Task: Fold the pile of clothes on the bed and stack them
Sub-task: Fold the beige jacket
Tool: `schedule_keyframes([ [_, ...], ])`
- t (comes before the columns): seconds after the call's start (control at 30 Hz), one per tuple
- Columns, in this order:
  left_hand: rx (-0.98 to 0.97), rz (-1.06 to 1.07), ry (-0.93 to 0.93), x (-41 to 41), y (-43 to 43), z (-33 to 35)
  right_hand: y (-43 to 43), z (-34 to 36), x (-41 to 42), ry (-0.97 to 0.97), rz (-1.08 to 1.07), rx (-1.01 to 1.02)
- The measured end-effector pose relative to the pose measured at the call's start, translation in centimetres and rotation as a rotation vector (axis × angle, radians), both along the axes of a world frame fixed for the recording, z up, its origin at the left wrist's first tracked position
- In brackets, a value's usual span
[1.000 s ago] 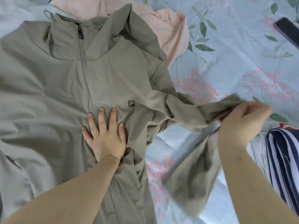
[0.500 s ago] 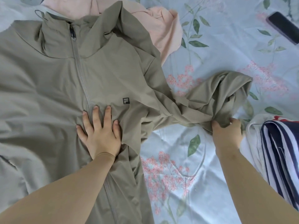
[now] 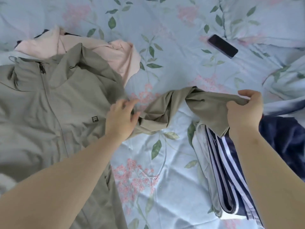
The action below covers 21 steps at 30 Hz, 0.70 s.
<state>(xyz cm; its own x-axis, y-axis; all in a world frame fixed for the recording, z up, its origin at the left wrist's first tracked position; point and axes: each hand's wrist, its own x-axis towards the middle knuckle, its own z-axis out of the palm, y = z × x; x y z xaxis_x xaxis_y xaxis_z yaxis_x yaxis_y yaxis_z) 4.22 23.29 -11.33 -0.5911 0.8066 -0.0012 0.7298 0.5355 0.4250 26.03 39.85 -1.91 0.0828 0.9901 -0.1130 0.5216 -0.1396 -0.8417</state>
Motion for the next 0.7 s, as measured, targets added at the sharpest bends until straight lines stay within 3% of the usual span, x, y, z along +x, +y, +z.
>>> schedule_keyframes([
  [0.1, -0.414, -0.214, -0.001, 0.9, 3.5, -0.6, 0.3, 0.9, 2.9, 0.010, -0.063, -0.005],
  [0.2, -0.505, -0.194, -0.021, 1.5, 4.6, -0.9, 0.9, 0.6, 6.4, -0.033, -0.097, 0.010],
  [0.27, -0.350, -0.164, -0.073, 1.7, 5.4, -0.7, 1.1, 0.2, 8.6, -0.061, -0.142, 0.058],
  [0.33, -0.078, -0.096, -0.243, 1.9, 6.9, 0.3, 1.6, 0.1, 10.5, -0.081, -0.302, 0.182],
  [0.4, 0.224, 0.098, -0.603, 2.1, 8.4, 2.0, 2.3, 0.3, 12.4, -0.042, -0.487, 0.291],
  [0.47, 0.333, 0.201, -0.861, 2.0, 9.4, 2.7, 2.8, 0.3, 13.4, -0.148, -0.531, 0.228],
  [0.5, 0.250, 0.154, -0.838, 1.9, 9.7, 2.7, 2.6, 0.2, 13.4, -0.269, -0.508, 0.158],
  [0.6, -0.169, -0.155, -0.481, 2.1, 9.4, 1.5, 1.5, -0.3, 11.6, -0.507, -0.380, 0.111],
  [0.7, -0.313, -0.285, -0.328, 3.6, 8.5, 0.3, 0.7, -1.4, 10.1, -0.468, -0.161, 0.018],
])
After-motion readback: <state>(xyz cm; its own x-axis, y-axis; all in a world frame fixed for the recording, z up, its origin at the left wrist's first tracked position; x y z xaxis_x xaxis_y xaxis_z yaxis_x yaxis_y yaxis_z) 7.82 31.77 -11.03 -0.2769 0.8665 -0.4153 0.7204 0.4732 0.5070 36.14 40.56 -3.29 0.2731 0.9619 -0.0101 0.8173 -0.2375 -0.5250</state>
